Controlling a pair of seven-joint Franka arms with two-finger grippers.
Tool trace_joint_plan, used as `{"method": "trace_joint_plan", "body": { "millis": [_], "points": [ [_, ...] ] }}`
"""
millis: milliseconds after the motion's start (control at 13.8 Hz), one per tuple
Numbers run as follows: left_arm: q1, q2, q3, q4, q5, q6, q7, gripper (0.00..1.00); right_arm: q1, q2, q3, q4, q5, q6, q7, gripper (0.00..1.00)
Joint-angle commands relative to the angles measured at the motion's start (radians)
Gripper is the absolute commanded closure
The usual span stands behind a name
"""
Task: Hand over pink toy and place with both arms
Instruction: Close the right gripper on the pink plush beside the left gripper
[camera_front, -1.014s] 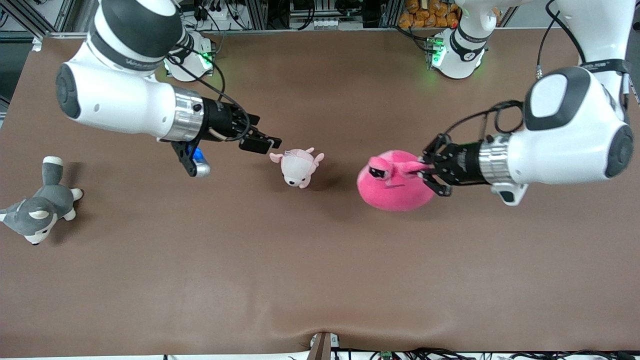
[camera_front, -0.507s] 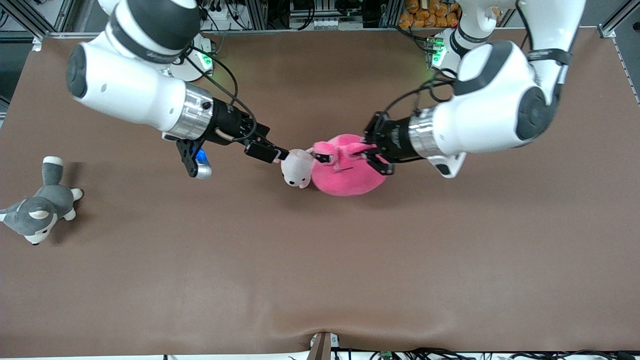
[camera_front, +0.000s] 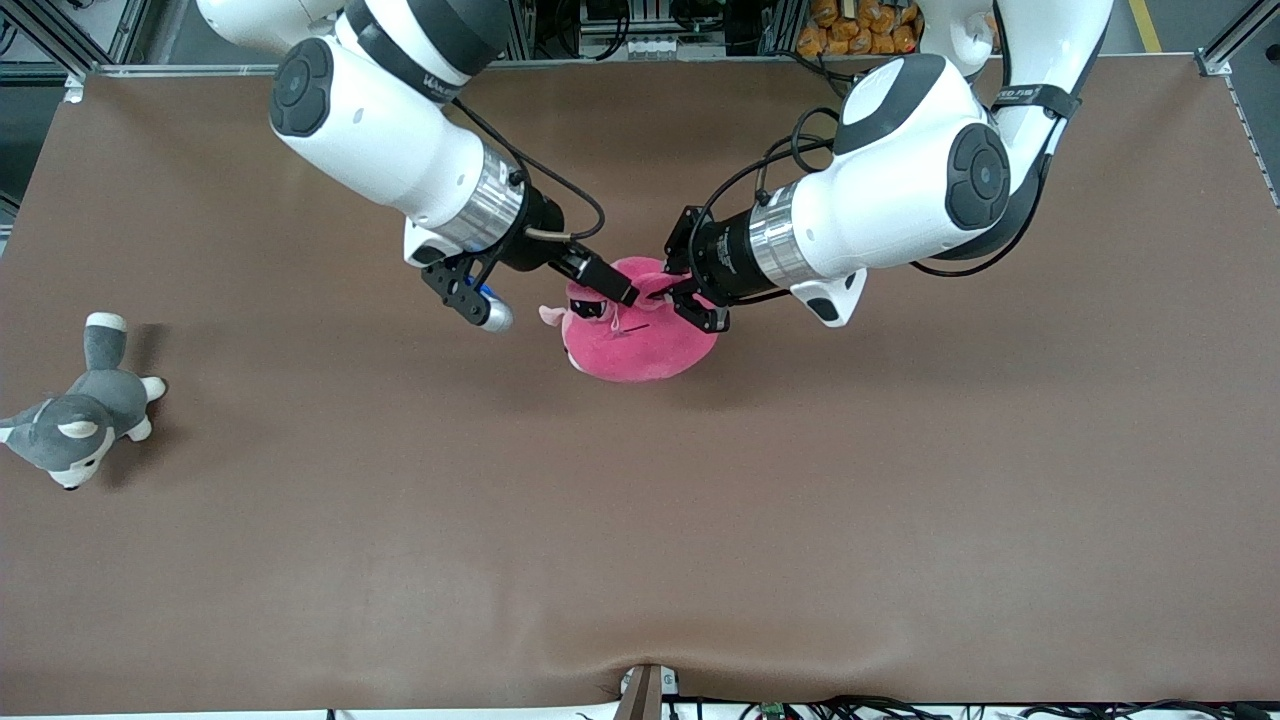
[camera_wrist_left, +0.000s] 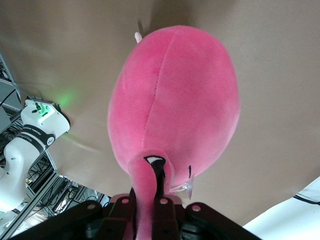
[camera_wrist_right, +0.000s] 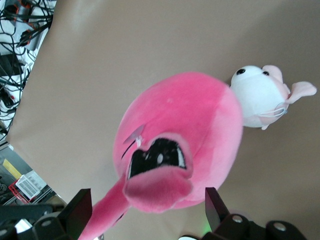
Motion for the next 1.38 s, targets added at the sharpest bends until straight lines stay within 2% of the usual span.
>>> {"method": "trace_joint_plan", "body": {
  "millis": [0,217,290,435,580,1232,1304],
  "points": [
    [-0.009,0.013,0.002,0.032,-0.016,0.002,-0.023,1.0,-0.015,-0.002,0.001,0.002,-0.014,-0.006,-0.007,0.0],
    [-0.006,0.013,0.004,0.032,-0.016,0.002,-0.022,1.0,-0.011,-0.002,-0.004,0.004,-0.017,-0.004,0.02,0.0],
    [-0.004,0.013,0.002,0.032,-0.016,0.002,-0.022,1.0,-0.011,-0.002,-0.004,0.004,-0.031,-0.004,0.092,0.0],
    [-0.004,0.013,0.002,0.032,-0.016,0.002,-0.022,1.0,-0.009,-0.002,-0.002,0.014,-0.106,-0.008,0.195,0.0],
    [-0.004,0.013,0.002,0.032,-0.016,0.002,-0.022,1.0,-0.008,-0.002,-0.001,0.014,-0.14,-0.01,0.263,0.0],
    [-0.004,0.013,0.002,0.032,-0.016,0.002,-0.022,1.0,0.049,0.006,0.001,0.014,-0.183,-0.001,0.288,0.0],
    [-0.004,0.013,0.002,0.032,-0.016,0.002,-0.022,1.0,0.049,0.006,0.001,0.014,-0.192,-0.001,0.288,0.06]
  ]
}}
